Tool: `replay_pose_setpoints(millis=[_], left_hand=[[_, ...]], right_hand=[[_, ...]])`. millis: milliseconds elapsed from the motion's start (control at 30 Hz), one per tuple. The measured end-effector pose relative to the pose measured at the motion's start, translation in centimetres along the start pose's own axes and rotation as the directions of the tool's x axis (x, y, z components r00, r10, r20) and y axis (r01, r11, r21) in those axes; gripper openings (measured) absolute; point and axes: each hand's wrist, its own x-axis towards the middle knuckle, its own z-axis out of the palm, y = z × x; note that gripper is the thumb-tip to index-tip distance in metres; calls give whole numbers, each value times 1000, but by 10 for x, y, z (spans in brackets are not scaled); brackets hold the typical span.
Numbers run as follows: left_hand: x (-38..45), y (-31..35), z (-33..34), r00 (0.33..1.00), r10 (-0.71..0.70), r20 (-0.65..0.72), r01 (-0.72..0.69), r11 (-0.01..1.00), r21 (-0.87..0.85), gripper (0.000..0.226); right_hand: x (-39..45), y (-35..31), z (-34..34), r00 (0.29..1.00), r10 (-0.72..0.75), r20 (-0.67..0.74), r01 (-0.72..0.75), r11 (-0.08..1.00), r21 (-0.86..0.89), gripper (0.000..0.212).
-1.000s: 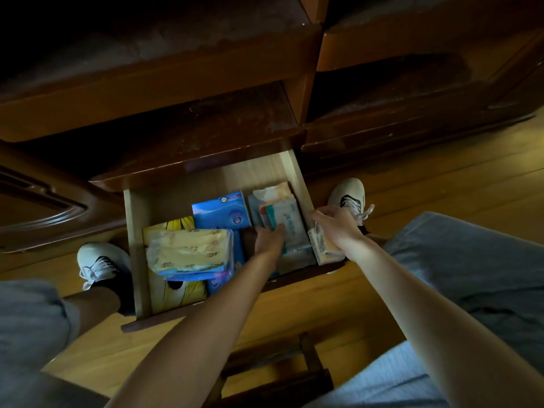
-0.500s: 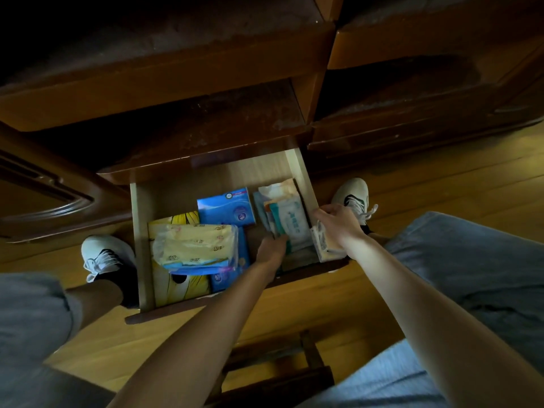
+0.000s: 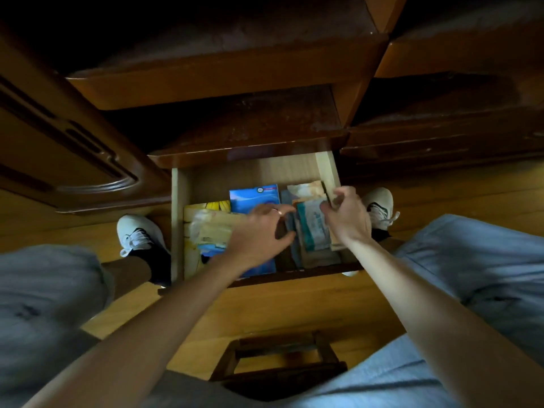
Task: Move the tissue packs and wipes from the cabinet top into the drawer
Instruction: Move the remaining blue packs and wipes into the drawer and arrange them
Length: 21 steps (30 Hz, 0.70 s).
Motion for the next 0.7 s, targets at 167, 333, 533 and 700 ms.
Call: replay_pose_setpoints(millis=[167,333,533,700], left_hand=[[-28,-95,-52,910,-82,406,-122,884,451,142],[-36,-102,-13,881,-71,467,-161,884,438,129],[-31,-99,-3,904,-17,427,-180,891,416,105],[-26,-111,-16,967,-181,178,125,950,284,109]], right_hand=[[-15,-39,31,961,-102,259,114,993,-32,41],[-29,-42,41,958,-85,273,105,993,-60,36],[-18,-36,38,969,-22,245,35,998,-48,33],[-15,-43,40,977,-53,209,58,998,-15,30]])
